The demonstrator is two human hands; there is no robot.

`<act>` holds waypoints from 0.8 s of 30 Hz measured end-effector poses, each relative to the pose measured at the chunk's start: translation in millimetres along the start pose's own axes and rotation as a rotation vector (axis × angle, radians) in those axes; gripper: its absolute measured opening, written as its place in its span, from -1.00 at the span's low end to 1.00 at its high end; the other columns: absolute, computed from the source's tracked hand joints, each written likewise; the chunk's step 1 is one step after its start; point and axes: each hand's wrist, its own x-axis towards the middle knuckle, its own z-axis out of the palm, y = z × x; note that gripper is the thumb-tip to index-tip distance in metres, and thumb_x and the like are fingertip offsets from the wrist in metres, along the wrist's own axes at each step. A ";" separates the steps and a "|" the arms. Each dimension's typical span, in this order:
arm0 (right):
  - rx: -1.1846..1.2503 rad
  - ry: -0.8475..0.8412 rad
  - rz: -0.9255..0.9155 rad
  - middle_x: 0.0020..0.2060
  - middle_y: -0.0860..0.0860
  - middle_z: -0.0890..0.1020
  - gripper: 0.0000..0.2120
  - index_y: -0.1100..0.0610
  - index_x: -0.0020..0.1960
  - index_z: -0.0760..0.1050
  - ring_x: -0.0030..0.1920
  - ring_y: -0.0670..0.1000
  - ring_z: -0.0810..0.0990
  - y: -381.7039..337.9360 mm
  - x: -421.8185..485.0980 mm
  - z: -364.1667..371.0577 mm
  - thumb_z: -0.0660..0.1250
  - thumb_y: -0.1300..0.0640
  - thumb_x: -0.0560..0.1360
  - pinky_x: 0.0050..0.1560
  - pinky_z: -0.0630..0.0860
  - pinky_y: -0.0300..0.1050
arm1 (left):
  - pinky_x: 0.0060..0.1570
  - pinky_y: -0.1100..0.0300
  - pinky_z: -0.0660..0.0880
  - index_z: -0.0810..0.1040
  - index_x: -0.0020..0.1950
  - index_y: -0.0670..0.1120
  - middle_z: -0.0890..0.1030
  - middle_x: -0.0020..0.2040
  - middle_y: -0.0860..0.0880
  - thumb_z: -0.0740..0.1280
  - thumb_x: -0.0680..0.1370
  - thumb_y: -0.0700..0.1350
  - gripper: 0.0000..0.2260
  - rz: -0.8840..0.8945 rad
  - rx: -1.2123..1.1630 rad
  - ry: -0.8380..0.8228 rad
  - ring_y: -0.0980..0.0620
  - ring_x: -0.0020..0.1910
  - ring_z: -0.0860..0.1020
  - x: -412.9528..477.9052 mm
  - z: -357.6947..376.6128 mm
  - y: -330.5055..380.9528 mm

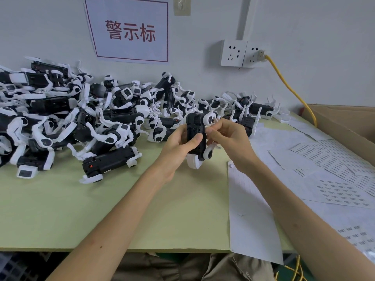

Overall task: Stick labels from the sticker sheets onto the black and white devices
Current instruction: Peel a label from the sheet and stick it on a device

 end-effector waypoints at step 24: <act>-0.151 -0.126 -0.107 -0.06 -0.07 0.73 -0.96 0.03 -0.03 0.69 0.00 0.03 0.69 10.8 -3.4 8.0 0.52 0.11 0.52 -0.07 0.56 0.13 | 0.18 0.00 0.38 0.52 0.11 -0.10 0.63 -0.12 -0.04 0.23 0.65 0.13 -0.70 -0.259 -0.598 0.021 -0.05 0.02 0.55 9.0 -7.7 3.0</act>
